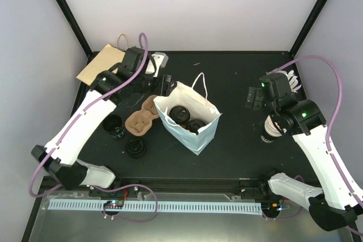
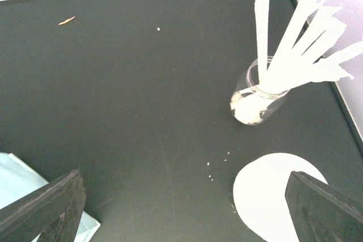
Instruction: Pack the takeout coffee
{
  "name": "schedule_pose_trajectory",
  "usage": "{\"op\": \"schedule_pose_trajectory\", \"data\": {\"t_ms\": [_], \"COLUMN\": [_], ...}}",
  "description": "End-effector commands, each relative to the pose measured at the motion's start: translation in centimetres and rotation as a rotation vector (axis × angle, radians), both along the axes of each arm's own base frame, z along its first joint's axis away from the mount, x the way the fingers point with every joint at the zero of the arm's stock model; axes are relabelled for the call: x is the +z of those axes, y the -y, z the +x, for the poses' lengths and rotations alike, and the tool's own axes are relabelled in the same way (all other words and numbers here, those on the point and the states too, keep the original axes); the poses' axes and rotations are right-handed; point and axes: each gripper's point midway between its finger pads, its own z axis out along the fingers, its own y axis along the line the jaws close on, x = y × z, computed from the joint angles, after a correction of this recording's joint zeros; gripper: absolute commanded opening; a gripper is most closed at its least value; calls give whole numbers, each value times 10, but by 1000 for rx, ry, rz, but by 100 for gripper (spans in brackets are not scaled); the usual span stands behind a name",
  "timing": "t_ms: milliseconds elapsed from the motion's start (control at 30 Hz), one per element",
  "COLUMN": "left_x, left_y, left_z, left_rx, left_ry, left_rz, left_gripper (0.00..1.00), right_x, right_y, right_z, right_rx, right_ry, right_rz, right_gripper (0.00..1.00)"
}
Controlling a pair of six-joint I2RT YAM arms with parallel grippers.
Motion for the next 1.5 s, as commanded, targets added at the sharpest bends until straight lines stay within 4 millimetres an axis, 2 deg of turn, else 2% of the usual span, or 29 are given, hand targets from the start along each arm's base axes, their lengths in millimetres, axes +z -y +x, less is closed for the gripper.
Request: {"op": "schedule_pose_trajectory", "data": {"t_ms": [0,200,333,400,500,633,733,867,1000,1233,1467], "left_x": [42,81,90,85,71,52,45,39,27,9,-3], "left_y": [-14,-56,-91,-108,-127,-146,-154,-159,-162,-160,-156], "left_z": [-24,-55,-70,-74,-79,-86,-90,-93,-92,-88,-89], "left_rx": [-22,57,152,208,267,319,340,351,362,353,334], "left_ry": [119,310,394,432,474,518,555,601,623,633,641], "left_rz": [-79,-104,-63,-35,4,47,53,43,63,82,55], "left_gripper": [74,89,93,98,99,99,99,99,99,99,99], "right_x": [3,2,0,-3,-15,-19,-20,-25,-28,-33,-41], "right_y": [17,32,41,46,58,56,61,69,77,80,101], "right_z": [4,12,17,19,24,31,33,41,51,92,129], "right_rx": [-80,-124,-170,-194,-251,-249,-266,-292,-331,-331,-392], "right_ry": [6,-2,-17,-29,-77,-82,-86,-114,-105,-111,-109], "right_rz": [-10,25,9,-10,-45,-21,-26,-26,-23,-36,-96], "right_gripper": [97,88,85,83,76,75,74,63,59,54,54]}}
